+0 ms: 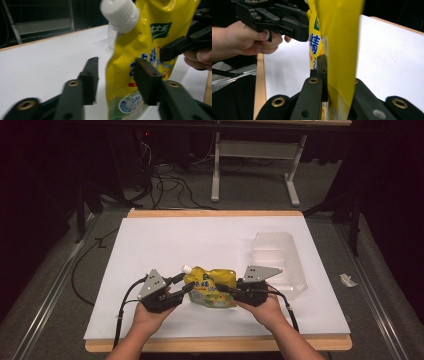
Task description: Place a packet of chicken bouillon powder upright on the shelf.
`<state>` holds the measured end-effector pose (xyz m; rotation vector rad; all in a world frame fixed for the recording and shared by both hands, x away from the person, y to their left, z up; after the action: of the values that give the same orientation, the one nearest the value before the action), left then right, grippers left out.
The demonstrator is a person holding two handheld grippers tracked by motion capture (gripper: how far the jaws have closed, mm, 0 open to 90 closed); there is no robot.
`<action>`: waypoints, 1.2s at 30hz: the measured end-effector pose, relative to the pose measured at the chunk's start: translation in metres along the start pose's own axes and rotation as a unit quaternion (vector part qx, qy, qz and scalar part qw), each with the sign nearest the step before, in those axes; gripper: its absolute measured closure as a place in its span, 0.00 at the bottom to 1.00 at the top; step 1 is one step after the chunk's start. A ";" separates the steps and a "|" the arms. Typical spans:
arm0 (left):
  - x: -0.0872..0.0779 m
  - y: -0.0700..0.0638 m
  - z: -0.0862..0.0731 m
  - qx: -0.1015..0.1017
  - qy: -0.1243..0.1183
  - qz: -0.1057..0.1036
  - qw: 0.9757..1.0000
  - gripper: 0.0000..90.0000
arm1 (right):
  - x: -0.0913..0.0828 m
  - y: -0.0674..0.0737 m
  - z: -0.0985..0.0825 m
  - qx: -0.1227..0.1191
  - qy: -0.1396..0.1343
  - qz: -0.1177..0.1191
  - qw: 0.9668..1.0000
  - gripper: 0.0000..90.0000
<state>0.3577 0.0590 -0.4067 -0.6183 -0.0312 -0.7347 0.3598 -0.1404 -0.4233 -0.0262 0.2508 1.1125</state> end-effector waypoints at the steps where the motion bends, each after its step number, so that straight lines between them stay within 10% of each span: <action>1: -0.001 0.001 0.001 0.004 0.003 0.004 1.000 0.51 | 0.000 0.000 0.000 0.004 0.001 0.000 1.000 1.00; 9: -0.030 0.023 0.020 0.024 -0.010 0.042 0.999 0.43 | -0.002 0.002 -0.001 0.006 0.000 -0.003 1.000 1.00; 19: -0.037 0.054 0.015 0.005 -0.006 0.095 0.995 0.37 | -0.010 0.004 0.008 -0.003 -0.019 -0.002 1.000 1.00; 23: -0.034 0.065 0.005 0.031 0.016 0.115 0.993 0.34 | -0.022 0.000 0.016 -0.006 -0.036 -0.010 0.999 1.00; 36: -0.034 0.066 0.004 0.045 0.009 0.126 0.991 0.29 | -0.071 -0.017 0.043 -0.013 -0.090 -0.045 0.995 1.00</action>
<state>0.3751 0.1203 -0.4453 -0.5182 0.0307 -0.4920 0.3533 -0.2047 -0.3686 0.0384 0.0727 1.0205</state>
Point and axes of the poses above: each handheld gripper's, and its own axes: x roughly forward along the jaws, z roughly out of its top, y roughly to its left, the point moved 4 cm from there along x, roughly forward along the jaws, and after that the axes turned 10 degrees about -y, right-handed, at the moved point
